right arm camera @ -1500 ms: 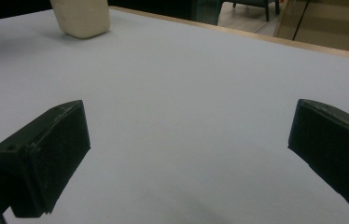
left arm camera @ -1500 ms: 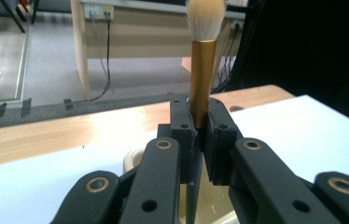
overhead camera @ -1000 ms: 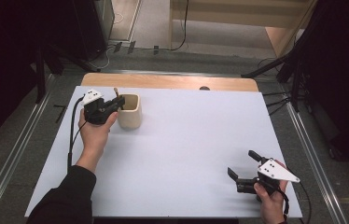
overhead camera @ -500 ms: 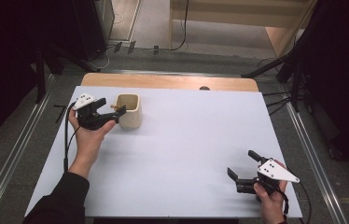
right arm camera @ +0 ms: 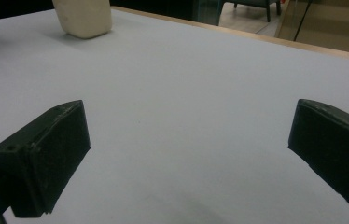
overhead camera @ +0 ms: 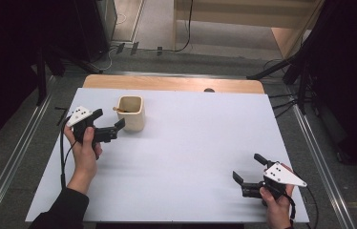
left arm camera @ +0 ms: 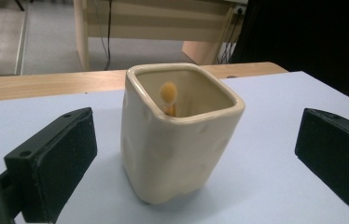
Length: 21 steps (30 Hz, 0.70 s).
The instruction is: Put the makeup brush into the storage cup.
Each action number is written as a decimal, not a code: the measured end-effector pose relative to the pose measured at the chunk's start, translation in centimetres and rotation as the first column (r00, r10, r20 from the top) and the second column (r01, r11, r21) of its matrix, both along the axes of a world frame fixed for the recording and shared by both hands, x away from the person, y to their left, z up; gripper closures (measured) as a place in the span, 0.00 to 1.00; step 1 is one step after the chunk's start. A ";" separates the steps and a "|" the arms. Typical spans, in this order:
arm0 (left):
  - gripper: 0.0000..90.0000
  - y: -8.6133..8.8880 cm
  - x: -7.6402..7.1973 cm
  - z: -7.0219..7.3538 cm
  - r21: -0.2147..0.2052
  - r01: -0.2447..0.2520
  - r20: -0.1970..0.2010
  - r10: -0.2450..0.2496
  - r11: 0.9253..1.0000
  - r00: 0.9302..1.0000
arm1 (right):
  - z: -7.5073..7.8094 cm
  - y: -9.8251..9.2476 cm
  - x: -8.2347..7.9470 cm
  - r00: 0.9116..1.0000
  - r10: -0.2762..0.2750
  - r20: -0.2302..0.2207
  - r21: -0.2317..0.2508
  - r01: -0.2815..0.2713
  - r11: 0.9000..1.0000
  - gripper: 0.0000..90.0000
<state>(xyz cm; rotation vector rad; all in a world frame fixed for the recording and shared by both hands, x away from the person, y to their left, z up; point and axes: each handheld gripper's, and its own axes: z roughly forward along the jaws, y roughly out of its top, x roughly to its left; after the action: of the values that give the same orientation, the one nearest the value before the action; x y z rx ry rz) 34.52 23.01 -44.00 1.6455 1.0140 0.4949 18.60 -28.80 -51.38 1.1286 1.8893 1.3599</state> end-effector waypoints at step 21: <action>0.00 1.1 -4.8 -2.3 0.022 0.008 0.007 -0.009 1.000 1.000 | 0.0 0.2 0.0 1.000 0.001 -0.005 -0.002 -0.001 1.000 0.00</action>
<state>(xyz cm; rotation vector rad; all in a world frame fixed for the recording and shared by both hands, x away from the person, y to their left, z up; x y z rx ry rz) 29.71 24.11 -46.27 1.6652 0.9990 0.5075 18.59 -28.60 -51.38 1.1309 1.8944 1.3568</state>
